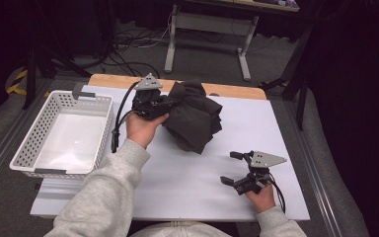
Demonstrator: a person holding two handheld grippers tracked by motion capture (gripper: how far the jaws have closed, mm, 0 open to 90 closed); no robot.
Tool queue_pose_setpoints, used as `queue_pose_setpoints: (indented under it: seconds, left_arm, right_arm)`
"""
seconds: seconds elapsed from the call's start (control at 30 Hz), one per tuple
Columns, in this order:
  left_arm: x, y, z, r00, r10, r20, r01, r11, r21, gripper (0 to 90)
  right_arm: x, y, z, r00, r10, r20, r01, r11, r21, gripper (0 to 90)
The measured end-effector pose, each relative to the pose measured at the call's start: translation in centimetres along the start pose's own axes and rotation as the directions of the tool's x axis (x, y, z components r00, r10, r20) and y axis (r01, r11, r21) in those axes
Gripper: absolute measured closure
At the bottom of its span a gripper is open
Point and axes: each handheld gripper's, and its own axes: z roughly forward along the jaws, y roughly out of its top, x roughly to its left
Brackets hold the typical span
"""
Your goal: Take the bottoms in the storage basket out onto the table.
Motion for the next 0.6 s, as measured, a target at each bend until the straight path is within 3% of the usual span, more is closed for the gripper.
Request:
queue_pose_setpoints:
  seconds: [0.13, 0.3, 0.6]
  left_arm:
    - [-0.3, -0.1, 0.7, 0.9998, 0.018, -0.011, -0.018, 0.9997, 0.014, 82.3]
    - [-0.7, -0.4, 1.9, 0.9978, 0.057, -0.033, -0.054, 0.9960, 0.070, 81.8]
    - [-0.4, -1.3, 3.4, 0.9981, 0.053, -0.030, -0.049, 0.9919, 0.117, 80.3]
  right_arm:
    - [0.0, 0.0, 0.0, 1.0000, 0.002, 0.000, -0.002, 1.000, -0.001, 0.7]
    - [0.0, 0.0, -0.1, 1.0000, 0.001, 0.006, -0.001, 1.000, -0.001, 0.7]
    - [0.0, 0.0, -0.1, 1.0000, 0.001, 0.006, -0.001, 1.000, -0.004, 0.7]
